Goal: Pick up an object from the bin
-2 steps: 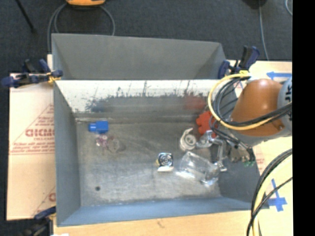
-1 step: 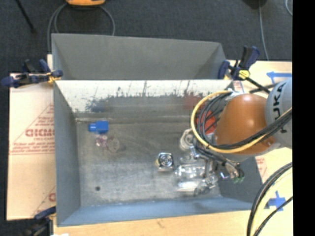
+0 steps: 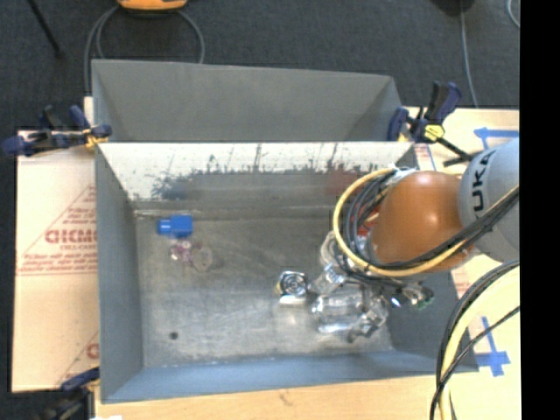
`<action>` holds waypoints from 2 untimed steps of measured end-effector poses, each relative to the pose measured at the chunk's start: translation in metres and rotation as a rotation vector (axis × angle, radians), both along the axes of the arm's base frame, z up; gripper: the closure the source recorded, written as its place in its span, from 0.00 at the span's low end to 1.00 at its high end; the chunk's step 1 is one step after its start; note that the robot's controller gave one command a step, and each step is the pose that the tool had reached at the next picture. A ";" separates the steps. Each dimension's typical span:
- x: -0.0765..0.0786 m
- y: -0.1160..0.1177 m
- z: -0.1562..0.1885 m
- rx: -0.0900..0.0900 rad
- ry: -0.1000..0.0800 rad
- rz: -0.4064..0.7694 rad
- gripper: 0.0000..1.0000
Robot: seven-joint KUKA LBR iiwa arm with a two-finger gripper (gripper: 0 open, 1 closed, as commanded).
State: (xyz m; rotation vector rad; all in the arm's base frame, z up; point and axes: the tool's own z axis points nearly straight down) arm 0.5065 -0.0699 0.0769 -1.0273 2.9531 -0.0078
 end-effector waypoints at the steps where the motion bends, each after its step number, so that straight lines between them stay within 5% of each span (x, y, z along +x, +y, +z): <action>1: -0.001 -0.001 0.001 -0.003 0.004 0.002 1.00; 2: -0.003 -0.032 0.123 -0.003 0.009 0.028 1.00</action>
Offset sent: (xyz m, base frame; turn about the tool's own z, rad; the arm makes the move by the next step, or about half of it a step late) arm 0.0000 0.0000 0.0000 0.0000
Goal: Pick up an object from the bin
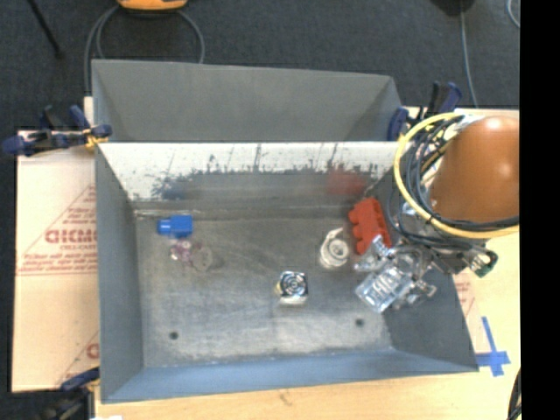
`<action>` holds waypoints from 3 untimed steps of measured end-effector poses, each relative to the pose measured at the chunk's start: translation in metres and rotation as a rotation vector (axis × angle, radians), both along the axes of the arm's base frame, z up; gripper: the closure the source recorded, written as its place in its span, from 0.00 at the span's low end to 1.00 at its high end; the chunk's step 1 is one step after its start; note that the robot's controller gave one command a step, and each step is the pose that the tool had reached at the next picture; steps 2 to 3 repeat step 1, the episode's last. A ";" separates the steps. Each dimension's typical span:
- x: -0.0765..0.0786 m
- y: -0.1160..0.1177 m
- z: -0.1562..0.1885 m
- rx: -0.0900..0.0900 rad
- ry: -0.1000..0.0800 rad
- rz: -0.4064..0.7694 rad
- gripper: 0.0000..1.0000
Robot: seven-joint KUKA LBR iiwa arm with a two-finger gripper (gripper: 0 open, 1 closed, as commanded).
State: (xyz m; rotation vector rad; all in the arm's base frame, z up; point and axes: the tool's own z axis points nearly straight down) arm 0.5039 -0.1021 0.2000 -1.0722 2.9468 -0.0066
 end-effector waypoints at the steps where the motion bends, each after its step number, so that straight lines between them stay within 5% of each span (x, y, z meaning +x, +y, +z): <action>1: 0.005 -0.006 0.073 0.000 -0.002 -0.001 1.00; 3: 0.005 -0.006 0.073 0.000 -0.002 -0.001 1.00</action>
Offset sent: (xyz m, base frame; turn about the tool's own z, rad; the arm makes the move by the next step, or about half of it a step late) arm 0.0029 -0.0047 0.0694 -0.0032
